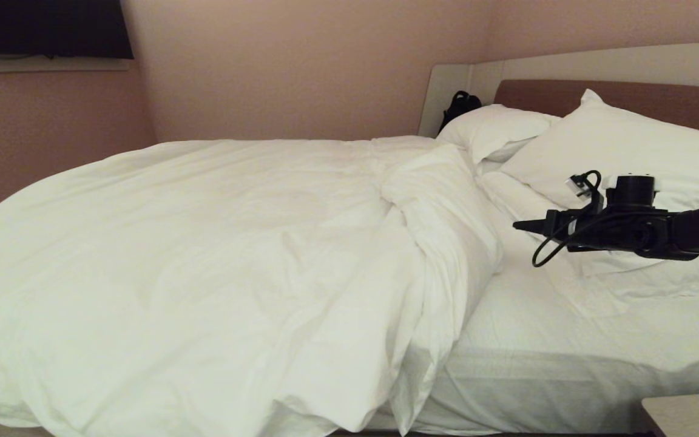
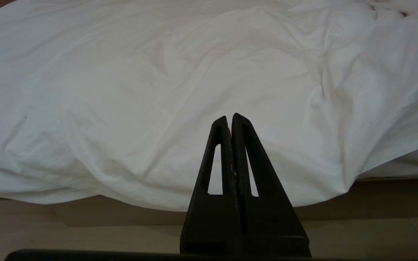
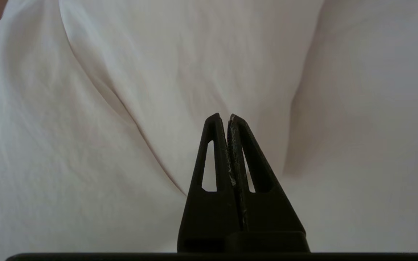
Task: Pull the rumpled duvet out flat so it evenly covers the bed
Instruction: Flatten the corners of the folded blanket
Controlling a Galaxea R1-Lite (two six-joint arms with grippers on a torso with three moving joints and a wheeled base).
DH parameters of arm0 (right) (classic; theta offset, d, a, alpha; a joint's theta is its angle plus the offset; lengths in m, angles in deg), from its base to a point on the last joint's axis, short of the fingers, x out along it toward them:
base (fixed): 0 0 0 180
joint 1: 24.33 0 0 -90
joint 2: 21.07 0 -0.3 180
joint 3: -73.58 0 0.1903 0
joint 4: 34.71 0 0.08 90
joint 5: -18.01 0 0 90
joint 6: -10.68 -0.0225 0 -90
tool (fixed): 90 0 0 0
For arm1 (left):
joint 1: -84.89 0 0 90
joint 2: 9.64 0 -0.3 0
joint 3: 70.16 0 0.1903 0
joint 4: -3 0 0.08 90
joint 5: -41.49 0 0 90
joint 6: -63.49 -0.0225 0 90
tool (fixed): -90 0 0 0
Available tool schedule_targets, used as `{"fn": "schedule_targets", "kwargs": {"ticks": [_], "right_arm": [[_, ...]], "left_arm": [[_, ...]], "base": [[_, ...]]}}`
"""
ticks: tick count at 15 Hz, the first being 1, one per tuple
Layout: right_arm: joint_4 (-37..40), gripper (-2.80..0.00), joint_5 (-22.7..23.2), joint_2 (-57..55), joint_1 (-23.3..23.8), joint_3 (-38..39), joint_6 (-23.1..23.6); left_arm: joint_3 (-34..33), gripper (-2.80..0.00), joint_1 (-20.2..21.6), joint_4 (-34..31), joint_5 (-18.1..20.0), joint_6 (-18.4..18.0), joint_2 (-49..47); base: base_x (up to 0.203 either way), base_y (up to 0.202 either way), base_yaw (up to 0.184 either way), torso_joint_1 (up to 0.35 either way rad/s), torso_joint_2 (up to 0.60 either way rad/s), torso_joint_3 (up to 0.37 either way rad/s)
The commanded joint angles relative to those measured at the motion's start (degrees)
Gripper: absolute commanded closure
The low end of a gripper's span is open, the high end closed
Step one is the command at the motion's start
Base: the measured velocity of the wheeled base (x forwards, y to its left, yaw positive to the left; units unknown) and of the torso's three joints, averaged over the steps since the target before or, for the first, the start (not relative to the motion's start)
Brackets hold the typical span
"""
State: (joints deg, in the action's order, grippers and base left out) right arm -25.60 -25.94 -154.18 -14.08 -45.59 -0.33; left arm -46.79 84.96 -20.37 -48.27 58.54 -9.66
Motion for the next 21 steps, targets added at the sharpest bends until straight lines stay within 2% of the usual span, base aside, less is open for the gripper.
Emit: {"fn": "schedule_targets", "kwargs": {"ticks": [1, 2, 4, 8, 11, 14, 17, 18, 21], "right_arm": [[-0.2, 0.00, 3.9, -2.4, 0.0, -0.8, 0.1], [-0.2, -2.80, 4.6, -2.7, 0.0, -0.8, 0.1], [-0.3, -2.80, 7.0, -3.9, 0.0, -1.8, 0.1], [-0.7, -2.80, 8.3, -6.3, 0.0, -2.7, 0.3], [-1.0, -2.80, 16.1, -9.1, 0.5, -5.1, 0.6], [-1.1, -2.80, 21.1, -12.8, 1.6, -9.9, 0.8], [-0.9, -2.80, 29.3, -15.5, 2.1, -13.9, 0.5], [-1.2, -2.80, 31.0, -16.7, 2.3, -15.1, 0.3], [-2.4, -2.80, 31.5, -17.2, 2.3, -15.3, 0.1]], "left_arm": [[0.0, 0.00, 0.0, 0.0, 0.0, -0.1, -0.1], [0.0, 0.00, 0.0, 0.0, 0.0, -0.1, 0.0], [0.0, 0.00, 0.0, 0.0, 0.0, 0.0, 0.0], [0.0, 0.00, 0.0, 0.0, 0.0, -0.1, 0.0], [0.0, 0.00, 0.0, 0.0, 0.0, -0.1, 0.0], [0.0, 0.00, 0.0, 0.0, 0.0, 0.0, 0.0], [0.0, 0.00, 0.0, 0.0, 0.0, -0.1, 0.0], [0.0, 0.00, 0.0, 0.0, 0.0, -0.1, 0.0], [0.0, 0.00, 0.0, 0.0, 0.0, -0.1, 0.0]], "base": [[0.000, 0.000, 0.000, 0.000, 0.00, 0.000], [0.000, 0.000, 0.000, 0.000, 0.00, 0.000], [0.000, 0.000, 0.000, 0.000, 0.00, 0.000], [0.000, 0.000, 0.000, 0.000, 0.00, 0.000], [0.000, 0.000, 0.000, 0.000, 0.00, 0.000], [0.000, 0.000, 0.000, 0.000, 0.00, 0.000], [0.000, 0.000, 0.000, 0.000, 0.00, 0.000], [0.000, 0.000, 0.000, 0.000, 0.00, 0.000], [0.000, 0.000, 0.000, 0.000, 0.00, 0.000]]}}
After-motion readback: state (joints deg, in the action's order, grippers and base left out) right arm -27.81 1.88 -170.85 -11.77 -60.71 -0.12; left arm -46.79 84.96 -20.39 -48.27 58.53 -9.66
